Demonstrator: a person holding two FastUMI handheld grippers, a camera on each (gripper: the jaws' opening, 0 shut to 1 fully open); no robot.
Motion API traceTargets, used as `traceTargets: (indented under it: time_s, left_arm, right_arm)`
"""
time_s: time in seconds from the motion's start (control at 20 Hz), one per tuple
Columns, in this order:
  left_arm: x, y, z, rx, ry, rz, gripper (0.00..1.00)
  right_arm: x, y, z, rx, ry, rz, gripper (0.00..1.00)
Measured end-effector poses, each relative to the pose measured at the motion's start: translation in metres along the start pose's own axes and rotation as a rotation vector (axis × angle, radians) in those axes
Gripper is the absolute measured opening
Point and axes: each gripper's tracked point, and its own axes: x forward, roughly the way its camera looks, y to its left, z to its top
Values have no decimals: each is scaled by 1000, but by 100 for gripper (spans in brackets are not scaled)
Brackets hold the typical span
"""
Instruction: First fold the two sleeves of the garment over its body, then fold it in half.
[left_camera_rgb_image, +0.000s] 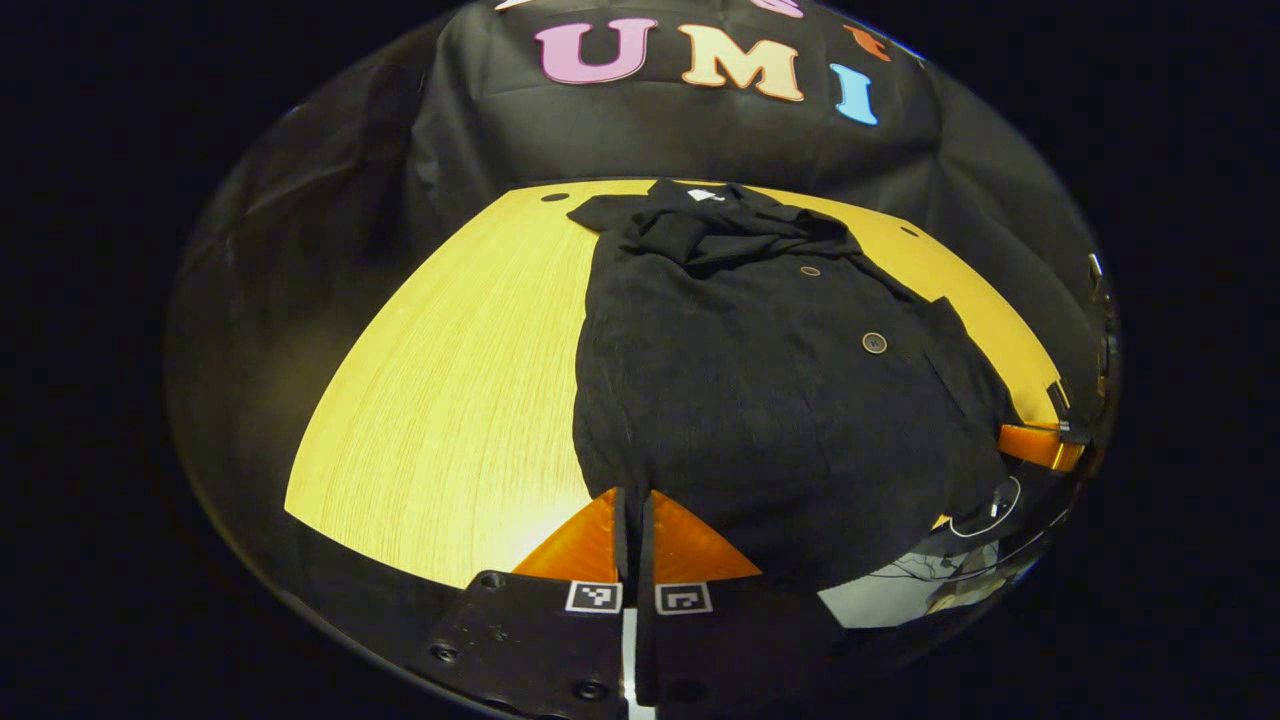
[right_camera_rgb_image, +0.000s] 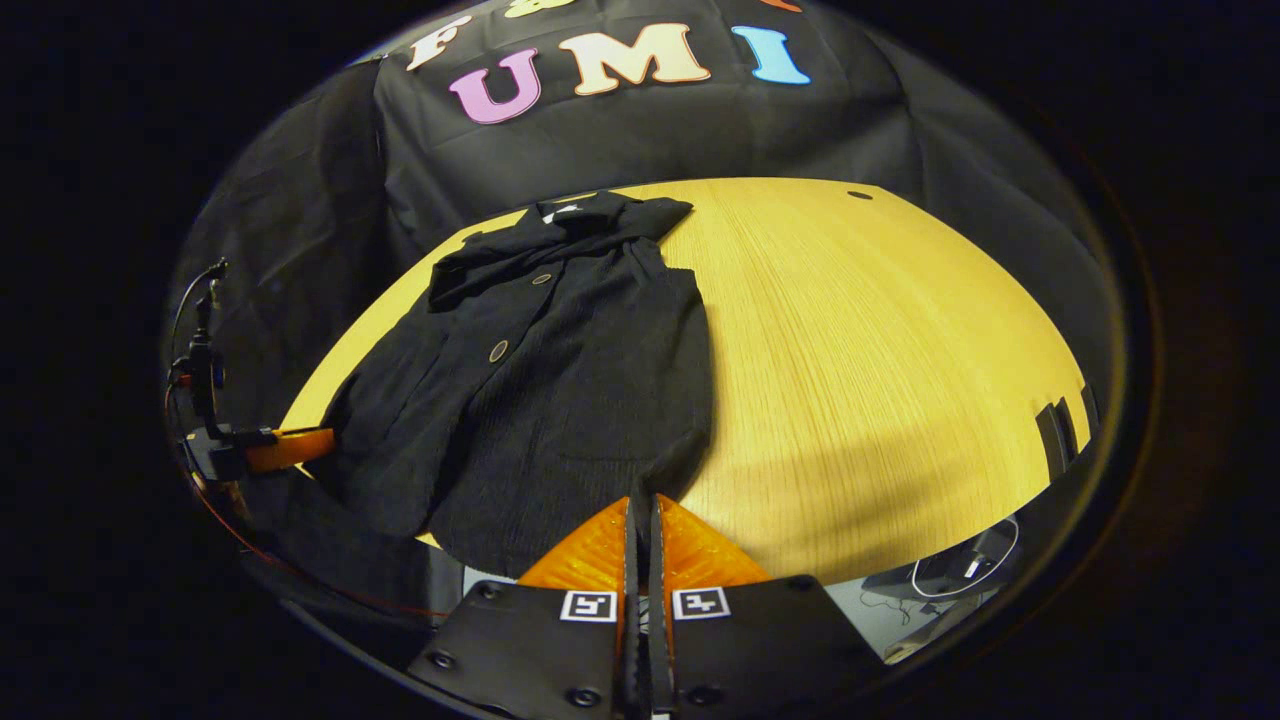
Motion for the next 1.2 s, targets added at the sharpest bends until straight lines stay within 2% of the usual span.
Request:
traceTargets:
  time_s: [0.25,0.5,0.8,0.95,1.2]
  left_arm:
    - [-17,-1,-6,-111,24,12,0]
    - [-31,-9,9,-63,13,25,0]
    - [-33,-19,85,-82,-95,-24,0]
    - [-24,-9,125,-63,-148,-23,0]
    - [-8,8,182,-51,-226,-18,0]
  right_arm:
    - [-19,2,0,-36,14,60,6]
    - [-35,13,17,-43,-6,111,6]
    - [-41,38,89,-4,-99,167,6]
    - [-39,47,133,9,-156,184,6]
    - [-33,56,194,-28,-232,174,6]
